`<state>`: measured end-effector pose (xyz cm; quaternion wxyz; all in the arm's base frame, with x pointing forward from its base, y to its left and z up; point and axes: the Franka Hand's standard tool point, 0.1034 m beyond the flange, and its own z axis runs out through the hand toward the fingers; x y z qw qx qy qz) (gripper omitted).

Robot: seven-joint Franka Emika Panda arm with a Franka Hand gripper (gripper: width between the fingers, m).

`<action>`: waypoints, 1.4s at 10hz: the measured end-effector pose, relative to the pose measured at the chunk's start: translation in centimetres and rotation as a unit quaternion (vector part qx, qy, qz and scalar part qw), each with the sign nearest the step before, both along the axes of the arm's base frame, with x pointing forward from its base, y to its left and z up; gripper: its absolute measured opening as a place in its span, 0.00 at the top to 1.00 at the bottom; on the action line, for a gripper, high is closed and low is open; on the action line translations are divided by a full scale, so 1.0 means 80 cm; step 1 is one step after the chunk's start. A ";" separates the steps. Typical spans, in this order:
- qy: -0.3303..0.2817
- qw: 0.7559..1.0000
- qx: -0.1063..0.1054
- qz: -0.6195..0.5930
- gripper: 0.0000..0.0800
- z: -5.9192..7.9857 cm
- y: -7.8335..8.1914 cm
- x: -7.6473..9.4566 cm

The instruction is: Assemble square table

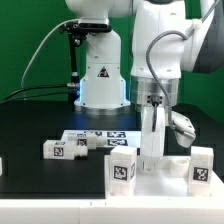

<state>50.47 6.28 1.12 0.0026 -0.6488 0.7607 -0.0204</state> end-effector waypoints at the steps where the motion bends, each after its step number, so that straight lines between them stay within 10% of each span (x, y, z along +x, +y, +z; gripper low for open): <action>1: 0.000 1.000 0.000 0.000 0.49 0.000 0.000 0.000; 3: 0.000 1.000 0.000 0.001 0.88 0.000 0.000 0.000; 14: 0.027 0.931 -0.003 0.363 0.93 0.014 -0.095 -0.025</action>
Offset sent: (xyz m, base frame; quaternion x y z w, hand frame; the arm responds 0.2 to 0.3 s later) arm 0.0000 0.0000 0.0000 0.0000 0.0000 0.0000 1.0000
